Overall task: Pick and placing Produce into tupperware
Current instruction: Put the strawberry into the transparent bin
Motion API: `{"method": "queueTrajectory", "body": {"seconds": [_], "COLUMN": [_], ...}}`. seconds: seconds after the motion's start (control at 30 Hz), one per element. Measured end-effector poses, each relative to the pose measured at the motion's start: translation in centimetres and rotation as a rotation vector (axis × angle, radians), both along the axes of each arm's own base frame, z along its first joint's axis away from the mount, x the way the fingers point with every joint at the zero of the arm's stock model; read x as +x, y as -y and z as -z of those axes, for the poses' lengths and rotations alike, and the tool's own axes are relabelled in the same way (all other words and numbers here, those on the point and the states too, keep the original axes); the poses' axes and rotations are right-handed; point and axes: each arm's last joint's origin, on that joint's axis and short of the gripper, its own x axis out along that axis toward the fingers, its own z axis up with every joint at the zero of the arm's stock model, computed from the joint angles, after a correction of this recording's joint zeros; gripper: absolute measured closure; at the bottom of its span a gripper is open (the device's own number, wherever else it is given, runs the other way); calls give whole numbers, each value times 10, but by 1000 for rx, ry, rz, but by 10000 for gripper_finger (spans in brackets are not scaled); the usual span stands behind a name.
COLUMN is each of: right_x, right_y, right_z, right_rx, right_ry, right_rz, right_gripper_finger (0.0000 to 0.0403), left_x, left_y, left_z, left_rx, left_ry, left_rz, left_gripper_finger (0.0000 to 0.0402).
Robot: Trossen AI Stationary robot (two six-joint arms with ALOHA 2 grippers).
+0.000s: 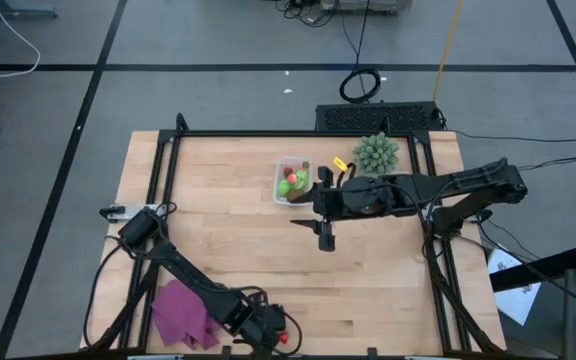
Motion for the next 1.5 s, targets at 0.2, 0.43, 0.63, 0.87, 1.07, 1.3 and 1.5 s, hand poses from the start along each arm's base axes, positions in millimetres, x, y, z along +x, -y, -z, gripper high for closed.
{"method": "queueTrajectory", "body": {"seconds": [0.2,0.43,0.63,0.87,1.07,1.3,1.5], "right_x": [0,0,0,1,1,1,1], "right_y": [-3,-3,-3,-4,-4,-4,-4], "right_z": [-1,-1,-1,-1,-1,-1,-1], "right_rx": [10,10,10,15,15,15,15], "right_ry": [6,6,6,30,32,32,32], "right_rz": [-6,-7,-7,-7,-7,-7,-7], "right_gripper_finger": [202,202,202,202,202,202,202], "left_x": [3,6,7,14,15,16,22], "left_y": [-4,-6,-4,-1,-1,-2,-4], "left_z": [0,-1,9,26,30,30,28], "left_rx": [55,64,61,40,45,64,56], "left_ry": [42,60,38,32,40,60,94], "left_rz": [-14,-23,-20,-9,-15,-41,-61], "left_gripper_finger": [174,174,174,174,174,174,174]}}
